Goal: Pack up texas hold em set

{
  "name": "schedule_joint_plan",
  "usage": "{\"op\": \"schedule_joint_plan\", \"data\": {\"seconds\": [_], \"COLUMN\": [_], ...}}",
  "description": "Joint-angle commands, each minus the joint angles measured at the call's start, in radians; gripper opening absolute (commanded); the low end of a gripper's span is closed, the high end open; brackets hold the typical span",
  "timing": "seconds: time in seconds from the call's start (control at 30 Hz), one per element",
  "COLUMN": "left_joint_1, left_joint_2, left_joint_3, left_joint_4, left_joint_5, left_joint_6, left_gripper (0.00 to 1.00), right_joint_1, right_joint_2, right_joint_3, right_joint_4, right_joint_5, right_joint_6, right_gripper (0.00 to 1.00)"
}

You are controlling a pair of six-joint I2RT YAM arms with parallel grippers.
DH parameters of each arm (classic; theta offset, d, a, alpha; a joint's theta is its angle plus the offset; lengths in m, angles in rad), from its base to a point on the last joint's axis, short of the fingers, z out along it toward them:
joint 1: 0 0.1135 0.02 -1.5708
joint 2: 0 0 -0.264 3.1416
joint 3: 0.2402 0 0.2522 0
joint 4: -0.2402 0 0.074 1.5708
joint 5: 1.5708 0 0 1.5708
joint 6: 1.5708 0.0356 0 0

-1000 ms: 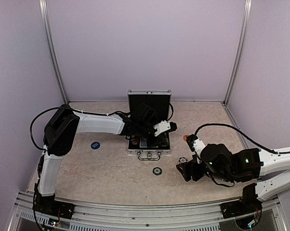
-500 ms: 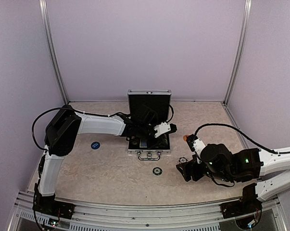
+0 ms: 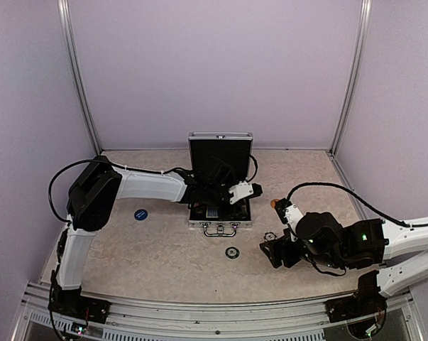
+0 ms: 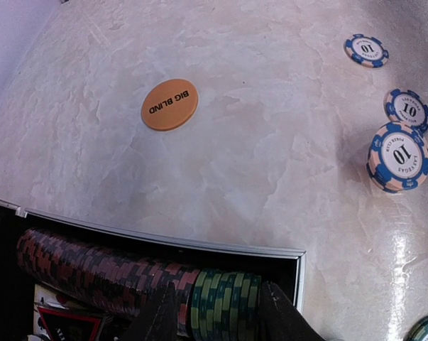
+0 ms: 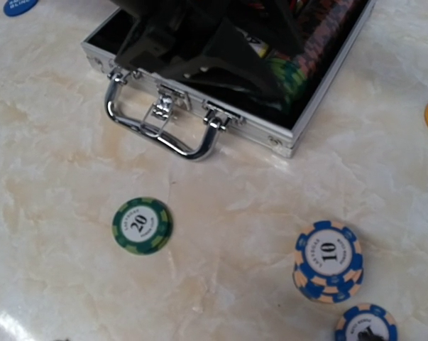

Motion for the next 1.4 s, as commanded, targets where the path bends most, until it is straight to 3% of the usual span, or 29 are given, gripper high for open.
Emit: {"op": "schedule_joint_plan", "data": {"seconds": [0.0, 0.53, 0.73, 0.93, 1.1, 1.37], "left_joint_1": [-0.006, -0.018, -0.024, -0.019, -0.018, -0.061], "left_joint_2": [0.011, -0.047, -0.097, -0.212, -0.272, -0.236], "left_joint_3": [0.016, -0.033, -0.04, -0.105, -0.133, -0.168], "left_joint_4": [0.045, 0.089, 0.094, 0.197, 0.189, 0.104], "left_joint_5": [-0.027, -0.118, -0.115, -0.152, -0.184, -0.206], "left_joint_6": [0.005, -0.011, -0.05, -0.165, -0.259, -0.195], "left_gripper": [0.41, 0.46, 0.55, 0.75, 0.78, 0.78], "right_joint_1": [0.006, 0.005, 0.006, 0.006, 0.004, 0.002], "right_joint_2": [-0.008, -0.009, 0.003, 0.036, 0.065, 0.084], "right_joint_3": [-0.012, -0.012, -0.007, 0.009, 0.028, 0.053], "right_joint_4": [0.013, 0.019, 0.029, 0.037, 0.037, 0.015], "right_joint_5": [0.001, -0.004, -0.016, -0.027, -0.026, -0.011], "right_joint_6": [0.01, 0.012, 0.009, 0.0, -0.009, -0.008], "right_gripper": [0.87, 0.87, 0.87, 0.87, 0.87, 0.87]}}
